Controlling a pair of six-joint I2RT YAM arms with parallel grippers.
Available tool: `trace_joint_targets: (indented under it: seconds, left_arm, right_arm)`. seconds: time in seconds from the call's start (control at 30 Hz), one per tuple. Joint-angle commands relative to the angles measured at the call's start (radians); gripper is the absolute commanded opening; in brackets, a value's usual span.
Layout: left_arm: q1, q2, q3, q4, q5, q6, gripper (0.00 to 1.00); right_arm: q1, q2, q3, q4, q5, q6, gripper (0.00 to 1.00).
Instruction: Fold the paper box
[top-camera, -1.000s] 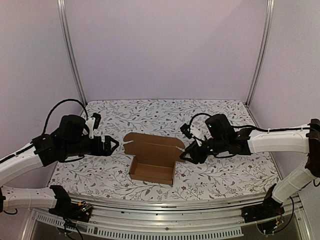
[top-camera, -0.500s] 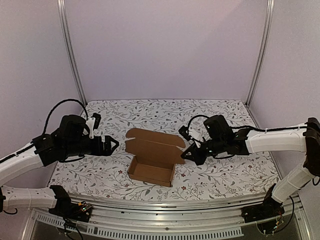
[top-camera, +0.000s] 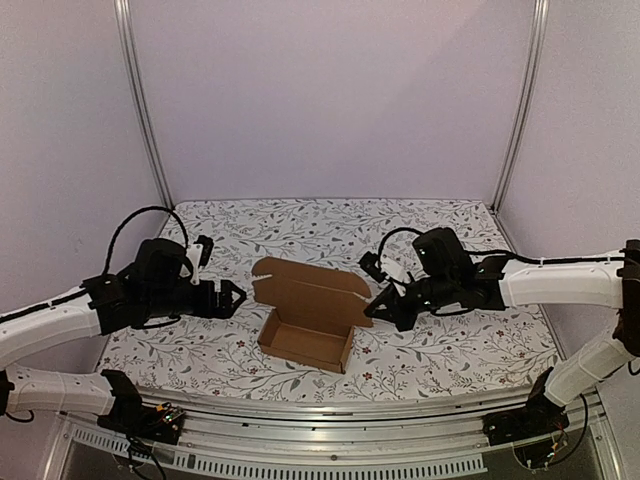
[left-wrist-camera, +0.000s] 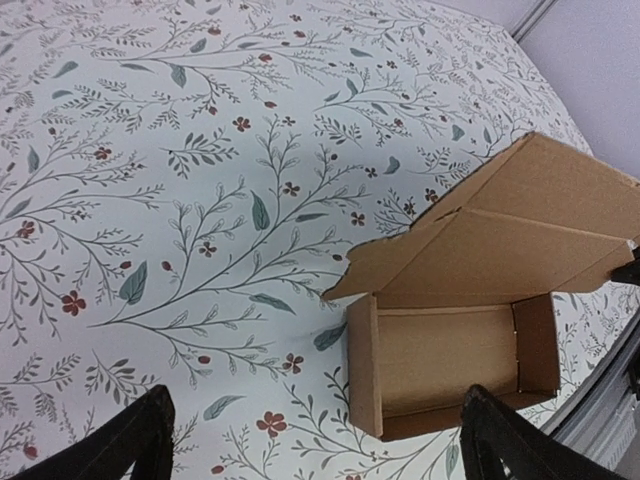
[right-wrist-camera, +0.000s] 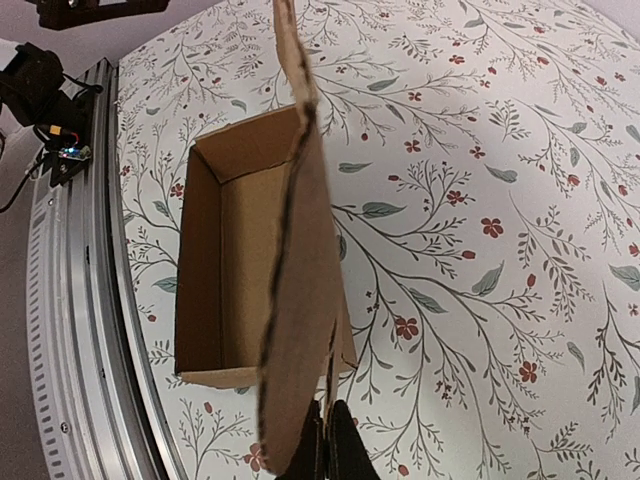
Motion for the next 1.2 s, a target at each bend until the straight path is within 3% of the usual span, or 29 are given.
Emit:
trace_joint_targets:
  seconds: [0.0,0.37,0.77,1.17]
  left_arm:
    - [0.002,0.016,-0.071,0.175,0.031,0.053,0.97]
    - [0.002,0.050,-0.128,0.388,0.088,0.127,0.94]
    - [0.002,0.040,-0.134,0.426,0.292,0.168,0.73]
    - [0.001,0.035,-0.145,0.457,0.376,0.171,0.38]
  right_arm:
    - [-0.006,-0.064,-0.016,-0.041,-0.054,-0.050,0.00]
    - [-0.006,-0.167,-0.052,-0.136,-0.130,-0.072,0.00]
    - [-0.006,-0.239,-0.067,-0.144,-0.155,-0.050,0.00]
    - [-0.006,-0.238,-0.051,-0.147,-0.165,-0.041,0.00]
